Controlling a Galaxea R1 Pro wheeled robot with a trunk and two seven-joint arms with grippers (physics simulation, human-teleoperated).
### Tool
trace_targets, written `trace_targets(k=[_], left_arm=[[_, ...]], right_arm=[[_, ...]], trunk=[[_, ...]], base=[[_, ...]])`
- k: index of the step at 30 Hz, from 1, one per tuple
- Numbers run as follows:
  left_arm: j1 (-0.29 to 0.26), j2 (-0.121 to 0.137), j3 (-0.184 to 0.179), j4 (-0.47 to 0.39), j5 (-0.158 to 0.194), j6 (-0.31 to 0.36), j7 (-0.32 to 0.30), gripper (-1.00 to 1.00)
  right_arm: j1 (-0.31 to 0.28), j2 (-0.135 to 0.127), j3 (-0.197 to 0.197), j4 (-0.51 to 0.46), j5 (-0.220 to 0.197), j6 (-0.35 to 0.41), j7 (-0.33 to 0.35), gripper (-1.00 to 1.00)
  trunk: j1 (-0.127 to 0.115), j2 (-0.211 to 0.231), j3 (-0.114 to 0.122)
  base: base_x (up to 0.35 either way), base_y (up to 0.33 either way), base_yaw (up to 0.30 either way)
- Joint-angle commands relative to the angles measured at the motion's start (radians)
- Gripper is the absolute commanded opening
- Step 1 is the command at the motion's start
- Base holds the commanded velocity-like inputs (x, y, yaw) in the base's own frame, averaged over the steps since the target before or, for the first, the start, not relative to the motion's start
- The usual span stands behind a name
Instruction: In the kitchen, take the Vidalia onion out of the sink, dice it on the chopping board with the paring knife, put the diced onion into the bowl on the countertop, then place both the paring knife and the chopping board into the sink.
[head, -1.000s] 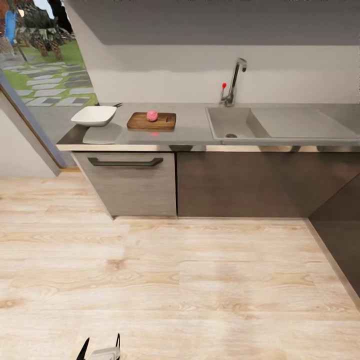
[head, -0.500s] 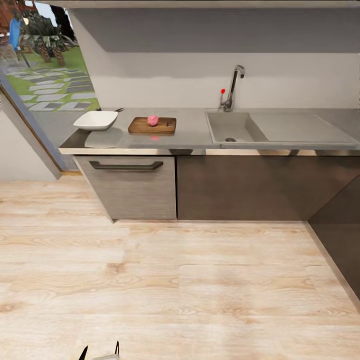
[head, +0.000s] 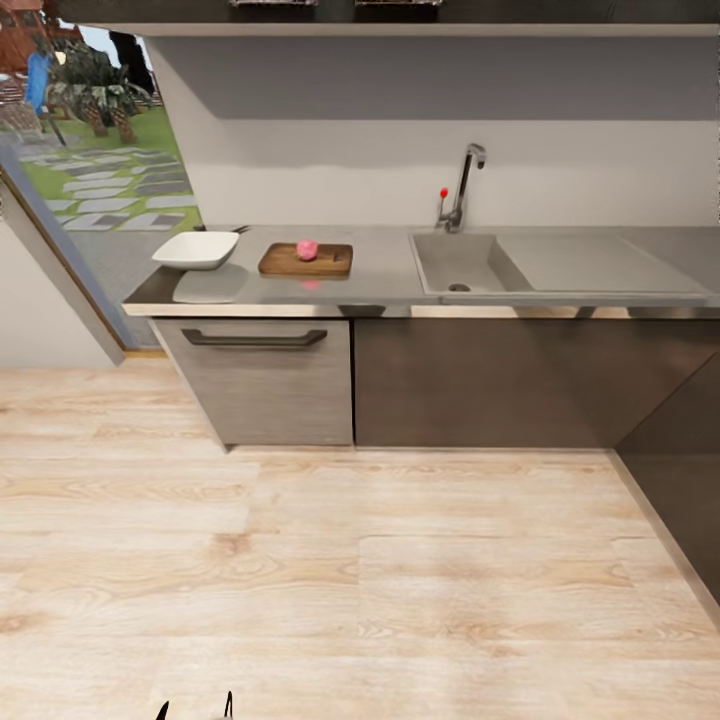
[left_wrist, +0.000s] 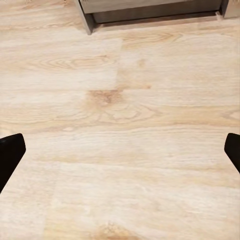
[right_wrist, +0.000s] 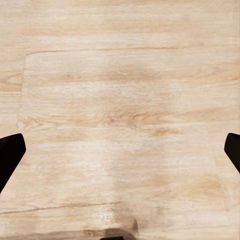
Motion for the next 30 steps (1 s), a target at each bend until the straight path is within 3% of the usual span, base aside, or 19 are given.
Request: trace_targets(k=[1, 6, 30], left_arm=[[-0.001, -0.001, -0.009, 0.004, 0.004, -0.004, 0.004, 1.00], [-0.001, -0.001, -0.008, 0.005, 0.004, -0.004, 0.005, 1.00], [-0.001, -0.001, -0.008, 0.005, 0.004, -0.004, 0.005, 1.00]], right_arm=[[-0.001, -0.001, 0.008, 0.001, -0.011, -0.003, 0.001, 1.00], [0.000, -0.002, 0.007, 0.001, -0.011, -0.003, 0.000, 1.00], [0.000, -0.002, 0.006, 0.001, -0.009, -0.003, -0.001, 1.00]], trunk=[[0.000, 0.000, 0.001], [0.000, 0.000, 0.009], [-0.092, 0.168, 0.122]], base=[[0.000, 0.000, 0.000], [0.000, 0.000, 0.000], [0.000, 0.000, 0.000]])
